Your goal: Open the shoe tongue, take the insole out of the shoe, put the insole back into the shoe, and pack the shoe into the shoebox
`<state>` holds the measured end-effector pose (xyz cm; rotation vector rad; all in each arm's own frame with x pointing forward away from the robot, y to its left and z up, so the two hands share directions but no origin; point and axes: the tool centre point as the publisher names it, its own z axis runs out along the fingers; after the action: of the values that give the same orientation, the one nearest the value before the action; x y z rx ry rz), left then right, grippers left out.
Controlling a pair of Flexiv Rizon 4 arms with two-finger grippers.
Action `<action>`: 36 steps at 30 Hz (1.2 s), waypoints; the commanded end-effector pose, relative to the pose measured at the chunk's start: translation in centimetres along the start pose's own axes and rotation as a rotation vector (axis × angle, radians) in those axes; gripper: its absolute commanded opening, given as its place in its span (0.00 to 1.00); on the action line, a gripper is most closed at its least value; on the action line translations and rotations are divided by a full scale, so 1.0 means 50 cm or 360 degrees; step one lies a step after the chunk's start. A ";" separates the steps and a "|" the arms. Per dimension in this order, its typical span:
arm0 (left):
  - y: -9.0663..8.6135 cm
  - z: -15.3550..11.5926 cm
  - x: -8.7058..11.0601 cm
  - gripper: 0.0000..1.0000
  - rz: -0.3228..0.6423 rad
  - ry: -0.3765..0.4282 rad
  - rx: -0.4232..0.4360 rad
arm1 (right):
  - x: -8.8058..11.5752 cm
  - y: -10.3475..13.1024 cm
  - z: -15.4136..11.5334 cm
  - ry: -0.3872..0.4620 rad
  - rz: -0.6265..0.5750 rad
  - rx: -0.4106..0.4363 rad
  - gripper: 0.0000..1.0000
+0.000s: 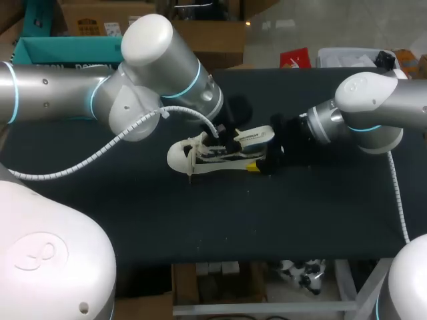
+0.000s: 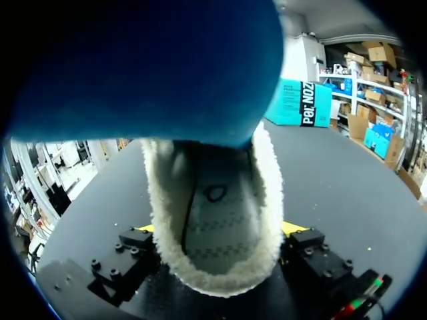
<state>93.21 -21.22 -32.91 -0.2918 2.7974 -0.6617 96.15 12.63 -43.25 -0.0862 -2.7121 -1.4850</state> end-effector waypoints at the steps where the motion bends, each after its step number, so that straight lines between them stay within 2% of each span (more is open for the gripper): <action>1: 0.005 -0.007 0.033 0.48 -0.0025 -0.0186 0.0008 | -0.001 -0.009 0.011 0.0001 0.0000 -0.0001 0.00; 14: -0.012 0.000 0.057 0.47 -0.0065 -0.0357 0.0032 | -0.001 -0.009 0.011 0.0001 0.0000 -0.0001 0.00; 21: -0.026 0.011 0.054 0.46 -0.0078 -0.0453 0.0024 | -0.001 -0.009 0.011 0.0001 0.0000 -0.0001 0.00; 26: -0.033 0.030 0.053 0.46 -0.0101 -0.0592 0.0006 | -0.001 -0.009 0.011 0.0001 0.0000 -0.0001 0.00; 36: -0.049 0.050 0.041 0.46 -0.0121 -0.0754 0.0016 | -0.001 -0.009 0.011 0.0001 0.0000 -0.0001 0.00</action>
<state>92.32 -24.34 -33.97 -0.4538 2.4783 -0.5903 96.15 12.63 -43.25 -0.0862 -2.7121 -1.4849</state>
